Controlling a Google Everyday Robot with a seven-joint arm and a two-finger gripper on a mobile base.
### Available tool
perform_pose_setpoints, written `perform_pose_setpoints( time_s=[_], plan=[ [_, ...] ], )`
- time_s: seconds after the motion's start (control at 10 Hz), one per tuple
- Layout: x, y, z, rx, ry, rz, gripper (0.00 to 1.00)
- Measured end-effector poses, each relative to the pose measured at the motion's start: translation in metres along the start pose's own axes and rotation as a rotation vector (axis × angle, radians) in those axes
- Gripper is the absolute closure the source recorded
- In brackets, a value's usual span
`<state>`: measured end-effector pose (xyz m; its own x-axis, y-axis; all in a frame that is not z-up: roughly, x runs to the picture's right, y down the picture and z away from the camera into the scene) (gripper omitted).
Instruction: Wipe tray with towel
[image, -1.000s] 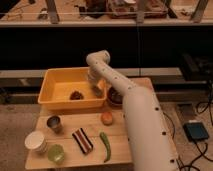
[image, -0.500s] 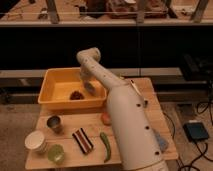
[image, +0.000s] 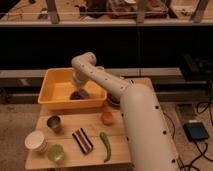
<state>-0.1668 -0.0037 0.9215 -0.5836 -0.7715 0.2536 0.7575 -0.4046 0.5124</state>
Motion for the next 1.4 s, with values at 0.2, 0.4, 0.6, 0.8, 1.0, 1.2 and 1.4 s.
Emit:
perform_pose_setpoints(
  time_s=[0.2, 0.4, 0.6, 0.8, 1.0, 1.2, 1.4],
  plan=[
    [-0.023, -0.008, -0.004, 0.013, -0.016, -0.017, 1.0],
    [-0.041, 0.005, -0.006, 0.009, -0.037, -0.006, 1.0],
    [-0.063, 0.039, -0.009, -0.011, -0.058, 0.029, 1.0],
    [-0.066, 0.072, -0.01, -0.035, -0.067, 0.069, 1.0],
    [-0.046, 0.104, -0.007, -0.055, -0.055, 0.094, 1.0],
    [-0.019, 0.114, -0.007, -0.065, -0.031, 0.094, 1.0],
    [0.011, 0.102, -0.002, -0.059, -0.007, 0.093, 1.0]
  ],
)
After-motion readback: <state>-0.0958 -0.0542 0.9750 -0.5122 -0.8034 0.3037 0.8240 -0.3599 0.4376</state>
